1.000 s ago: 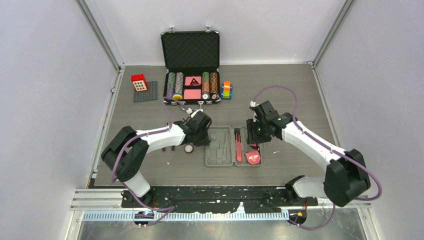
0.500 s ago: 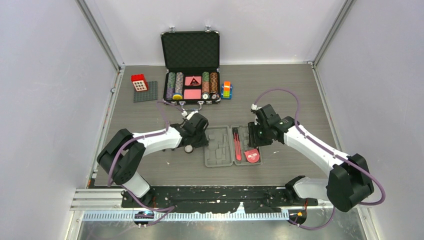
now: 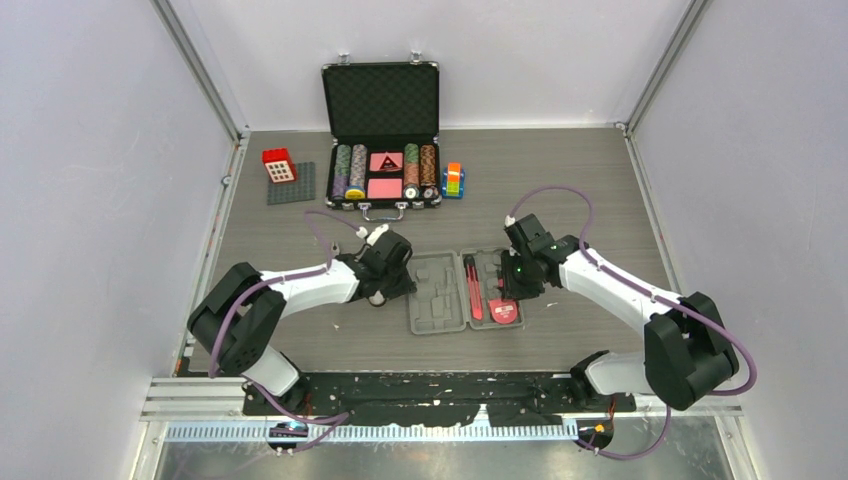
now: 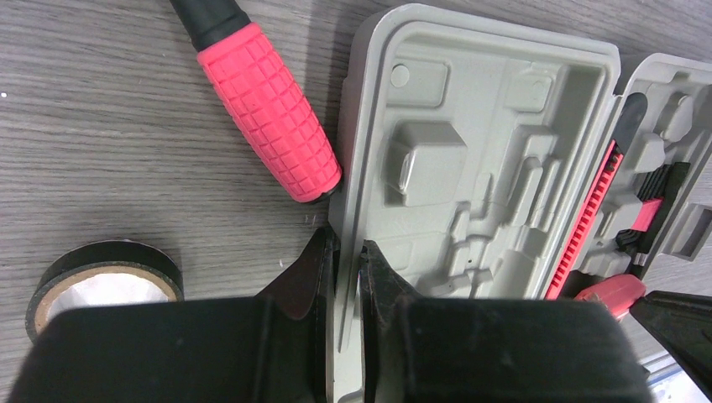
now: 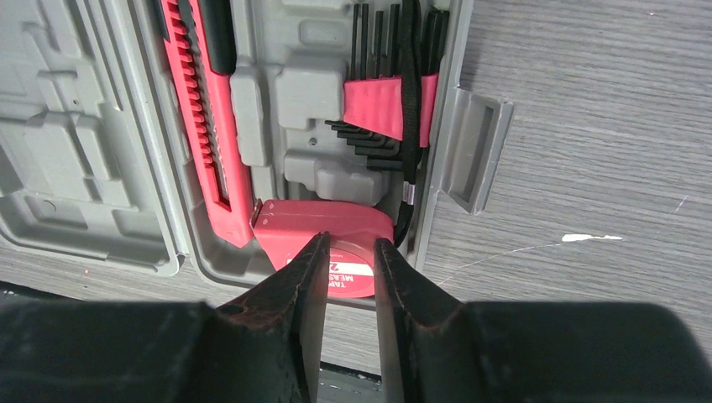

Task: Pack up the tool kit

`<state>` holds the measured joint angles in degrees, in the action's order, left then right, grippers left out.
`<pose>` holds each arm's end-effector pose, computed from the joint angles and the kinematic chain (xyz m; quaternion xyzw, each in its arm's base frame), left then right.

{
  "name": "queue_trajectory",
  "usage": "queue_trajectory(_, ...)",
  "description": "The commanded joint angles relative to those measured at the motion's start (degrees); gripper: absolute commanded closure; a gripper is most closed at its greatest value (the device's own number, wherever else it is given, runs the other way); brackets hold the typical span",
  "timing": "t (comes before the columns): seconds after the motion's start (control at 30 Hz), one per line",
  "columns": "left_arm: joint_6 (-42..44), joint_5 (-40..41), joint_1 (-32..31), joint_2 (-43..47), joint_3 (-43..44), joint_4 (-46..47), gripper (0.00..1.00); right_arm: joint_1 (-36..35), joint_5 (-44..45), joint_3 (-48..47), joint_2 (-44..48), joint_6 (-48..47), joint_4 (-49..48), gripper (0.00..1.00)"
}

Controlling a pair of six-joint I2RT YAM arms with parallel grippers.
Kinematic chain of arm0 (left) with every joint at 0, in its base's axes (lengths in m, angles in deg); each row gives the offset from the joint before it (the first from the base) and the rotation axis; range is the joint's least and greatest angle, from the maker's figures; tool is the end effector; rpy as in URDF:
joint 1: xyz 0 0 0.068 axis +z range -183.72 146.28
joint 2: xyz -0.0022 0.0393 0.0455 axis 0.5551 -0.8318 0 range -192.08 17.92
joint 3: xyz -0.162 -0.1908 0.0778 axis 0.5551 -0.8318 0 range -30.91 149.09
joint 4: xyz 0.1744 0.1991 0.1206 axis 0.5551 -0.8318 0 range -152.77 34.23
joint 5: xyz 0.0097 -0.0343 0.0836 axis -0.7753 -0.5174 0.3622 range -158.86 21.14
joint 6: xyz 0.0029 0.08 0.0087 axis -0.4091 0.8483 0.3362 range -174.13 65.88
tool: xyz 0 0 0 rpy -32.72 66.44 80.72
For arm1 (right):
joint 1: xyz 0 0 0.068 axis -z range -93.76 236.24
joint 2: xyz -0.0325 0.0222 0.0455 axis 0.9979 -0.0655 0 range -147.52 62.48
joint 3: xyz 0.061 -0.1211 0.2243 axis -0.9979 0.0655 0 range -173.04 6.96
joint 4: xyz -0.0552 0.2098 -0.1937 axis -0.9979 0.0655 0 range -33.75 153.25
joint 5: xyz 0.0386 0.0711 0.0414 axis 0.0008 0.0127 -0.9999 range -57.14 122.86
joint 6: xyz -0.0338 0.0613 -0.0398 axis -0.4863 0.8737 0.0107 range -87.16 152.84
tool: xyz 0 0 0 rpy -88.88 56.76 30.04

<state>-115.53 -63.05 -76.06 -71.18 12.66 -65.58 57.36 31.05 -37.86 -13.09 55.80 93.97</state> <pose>0.2515 -0.2196 0.0936 -0.1728 0.9377 -0.2042 0.2218 0.2420 0.1360 0.1352 -0.0537 0.9808 0.0956 0.1612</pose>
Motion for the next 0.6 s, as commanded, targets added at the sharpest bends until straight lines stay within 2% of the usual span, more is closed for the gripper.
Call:
queue_trajectory(0.0,-3.28,0.88,0.34,1.14,-1.45,1.27,0.99,-0.28,4.60,2.42,-0.05,2.38,1.53,0.72)
queue_trajectory(0.1,-3.00,0.88,0.34,1.21,-1.42,1.14,0.99,-0.41,5.95,1.22,0.86,1.21,2.71,0.72)
queue_trajectory(0.3,-2.67,1.51,0.34,1.37,-1.35,0.71,0.99,-4.84,7.59,-5.82,5.29,-3.88,3.97,0.56)
queue_trajectory(0.43,-2.72,1.67,0.35,1.37,-1.47,0.53,1.00,-10.44,11.71,-10.19,3.62,-4.69,5.52,0.46)
queue_trajectory(0.57,-2.57,1.67,0.34,1.47,-1.58,0.49,1.00,-14.43,16.03,-11.41,-0.80,-2.68,6.60,0.46)
